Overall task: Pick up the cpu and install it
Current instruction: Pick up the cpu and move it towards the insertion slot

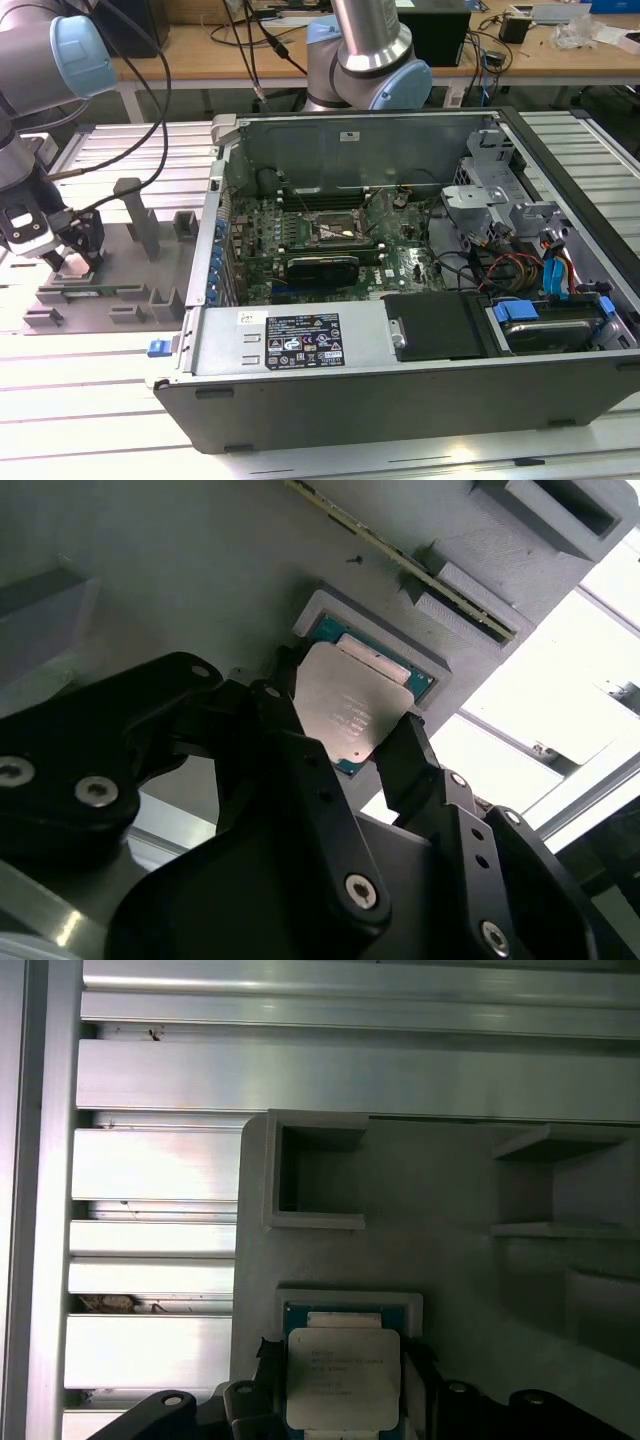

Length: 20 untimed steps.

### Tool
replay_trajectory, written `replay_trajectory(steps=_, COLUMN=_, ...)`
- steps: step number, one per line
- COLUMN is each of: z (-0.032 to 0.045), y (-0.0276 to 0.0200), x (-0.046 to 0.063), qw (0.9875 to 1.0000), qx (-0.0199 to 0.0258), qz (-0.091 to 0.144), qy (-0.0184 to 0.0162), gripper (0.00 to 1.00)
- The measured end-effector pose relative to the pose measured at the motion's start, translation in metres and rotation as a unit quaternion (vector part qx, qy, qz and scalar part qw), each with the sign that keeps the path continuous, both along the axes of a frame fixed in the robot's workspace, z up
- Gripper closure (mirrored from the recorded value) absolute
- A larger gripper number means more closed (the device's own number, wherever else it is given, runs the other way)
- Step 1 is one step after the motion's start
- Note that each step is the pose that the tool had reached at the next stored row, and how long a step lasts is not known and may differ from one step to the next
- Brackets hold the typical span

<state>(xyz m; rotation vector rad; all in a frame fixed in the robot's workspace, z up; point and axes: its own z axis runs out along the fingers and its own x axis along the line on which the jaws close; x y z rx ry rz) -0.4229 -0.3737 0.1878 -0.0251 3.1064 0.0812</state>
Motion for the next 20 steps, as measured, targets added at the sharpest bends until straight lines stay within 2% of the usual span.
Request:
replay_trajectory(steps=12, z=0.0007, y=0.0000, x=0.000, qw=1.0000, qx=0.0000, qz=0.000, qy=0.0000, gripper=0.42)
replay_trajectory(steps=16, z=0.0008, y=0.0000, x=0.000, qw=1.0000, qx=0.0000, qz=0.000, qy=-0.0001, gripper=0.45)
replay_trajectory(steps=20, z=0.0117, y=0.0000, x=0.000, qw=1.0000, qx=0.0000, qz=0.000, qy=0.0000, gripper=0.45)
